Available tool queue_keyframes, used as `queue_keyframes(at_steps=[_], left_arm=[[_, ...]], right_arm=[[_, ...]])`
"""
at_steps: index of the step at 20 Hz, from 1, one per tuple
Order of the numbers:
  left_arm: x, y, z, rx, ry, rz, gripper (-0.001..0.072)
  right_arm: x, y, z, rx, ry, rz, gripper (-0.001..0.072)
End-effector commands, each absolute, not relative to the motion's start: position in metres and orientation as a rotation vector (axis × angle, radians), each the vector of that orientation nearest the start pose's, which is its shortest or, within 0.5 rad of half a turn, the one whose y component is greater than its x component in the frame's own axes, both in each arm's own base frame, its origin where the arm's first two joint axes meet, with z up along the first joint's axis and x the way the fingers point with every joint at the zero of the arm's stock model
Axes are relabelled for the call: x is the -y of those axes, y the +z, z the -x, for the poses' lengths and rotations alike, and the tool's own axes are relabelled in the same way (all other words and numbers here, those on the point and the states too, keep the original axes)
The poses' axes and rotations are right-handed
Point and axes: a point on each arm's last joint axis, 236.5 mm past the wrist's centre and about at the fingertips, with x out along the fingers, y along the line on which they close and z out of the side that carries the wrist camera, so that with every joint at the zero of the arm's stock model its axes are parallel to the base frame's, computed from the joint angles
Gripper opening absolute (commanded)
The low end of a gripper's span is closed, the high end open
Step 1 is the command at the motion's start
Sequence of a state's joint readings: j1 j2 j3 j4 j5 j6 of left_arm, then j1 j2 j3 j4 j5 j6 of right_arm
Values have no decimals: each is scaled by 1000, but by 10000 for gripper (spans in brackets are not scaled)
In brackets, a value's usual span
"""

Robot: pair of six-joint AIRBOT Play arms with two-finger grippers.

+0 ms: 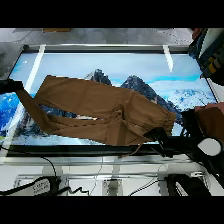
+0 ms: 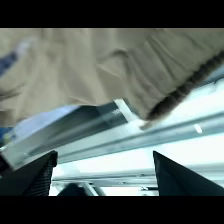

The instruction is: Fold the clothes and pants, and hang the long-sleeved shirts on hangers.

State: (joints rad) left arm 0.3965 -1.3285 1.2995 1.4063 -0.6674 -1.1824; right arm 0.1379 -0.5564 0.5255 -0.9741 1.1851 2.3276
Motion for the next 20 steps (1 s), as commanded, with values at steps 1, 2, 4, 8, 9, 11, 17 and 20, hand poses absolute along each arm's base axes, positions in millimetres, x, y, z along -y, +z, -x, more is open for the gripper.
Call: queue_keyframes(at_steps=[1, 2, 4, 8, 9, 11, 17, 20], left_arm=[[-175, 109, -480, -701, 194, -77, 20], [-175, 109, -480, -701, 194, -77, 20], [-175, 109, -480, -701, 194, -77, 20], [-175, 109, -480, -701, 194, -78, 20], [-176, 109, -480, -703, 197, -85, 20], [-180, 108, -478, -713, 205, -113, 20], [-183, 108, -477, -717, 211, -132, 20], [-177, 117, -479, -689, 204, -106, 20]], right_arm=[[-146, -3, -212, -1389, -187, -1136, 667], [-142, -7, -225, -1349, -225, -1166, 667], [-139, -13, -251, -1271, -285, -1259, 657], [-130, -28, -284, -1181, -321, -1289, 188], [-127, -28, -289, -1158, -319, -1279, 58], [-125, -24, -293, -1132, -305, -1268, 25], [-108, 28, -313, -978, -211, -1130, 23], [-85, 72, -328, -830, -183, -1060, 23]])
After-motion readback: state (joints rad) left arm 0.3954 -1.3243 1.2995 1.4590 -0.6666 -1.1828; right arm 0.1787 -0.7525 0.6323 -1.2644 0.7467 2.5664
